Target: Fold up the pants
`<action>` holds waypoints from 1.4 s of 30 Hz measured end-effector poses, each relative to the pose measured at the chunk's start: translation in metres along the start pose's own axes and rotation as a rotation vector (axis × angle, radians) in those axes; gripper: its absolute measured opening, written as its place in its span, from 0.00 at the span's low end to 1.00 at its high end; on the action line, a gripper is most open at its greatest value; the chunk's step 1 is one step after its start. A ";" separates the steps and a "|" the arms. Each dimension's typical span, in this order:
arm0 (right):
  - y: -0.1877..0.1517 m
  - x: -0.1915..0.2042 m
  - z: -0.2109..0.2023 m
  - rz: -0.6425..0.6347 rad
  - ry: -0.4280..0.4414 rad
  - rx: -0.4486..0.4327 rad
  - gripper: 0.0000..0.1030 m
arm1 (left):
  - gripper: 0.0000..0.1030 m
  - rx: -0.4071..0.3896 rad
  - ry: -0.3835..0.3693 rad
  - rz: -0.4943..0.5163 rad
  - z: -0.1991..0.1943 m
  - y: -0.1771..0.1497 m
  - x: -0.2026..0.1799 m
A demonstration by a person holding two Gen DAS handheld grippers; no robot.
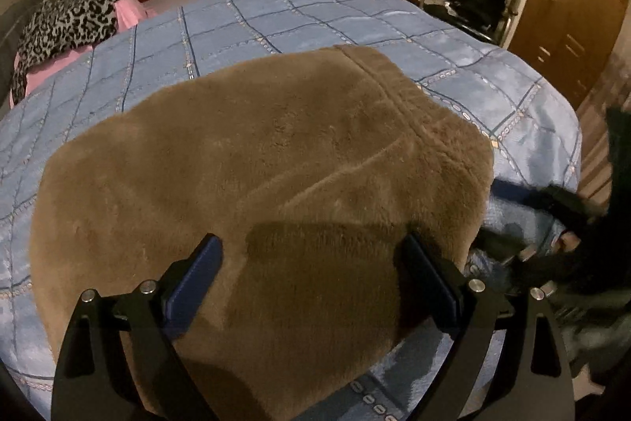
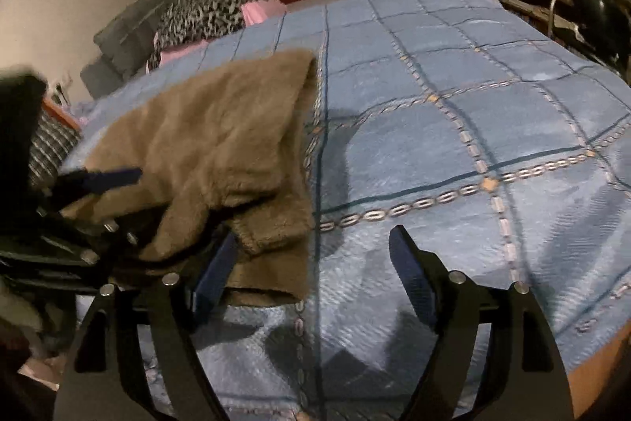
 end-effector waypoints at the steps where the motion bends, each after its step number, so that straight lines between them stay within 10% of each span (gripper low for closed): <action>1: 0.006 -0.005 -0.009 0.030 0.006 -0.020 0.77 | 0.89 -0.002 0.007 0.006 0.000 0.000 -0.001; 8: 0.046 -0.006 -0.025 0.165 0.113 -0.086 0.77 | 0.89 -0.013 0.021 -0.005 -0.002 -0.007 -0.005; 21: 0.005 -0.002 0.024 0.076 -0.028 0.087 0.77 | 0.89 -0.033 0.008 0.013 -0.015 -0.017 -0.004; 33: 0.051 0.013 0.013 0.136 0.133 0.055 0.77 | 0.89 -0.069 0.173 -0.213 -0.068 -0.027 0.104; 42: 0.057 0.023 0.061 0.159 0.217 0.201 0.78 | 0.93 -0.022 0.104 -0.489 -0.063 -0.056 0.180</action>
Point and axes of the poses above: each gripper's, at about its wrist camera, not at the fingertips, and z roughly the way its jaws point, x to its left, y to its top, the point moved 4 cm from there along z, roughly the way its jaws point, and after that the axes turned 5 degrees about z, right-handed, at the moved point
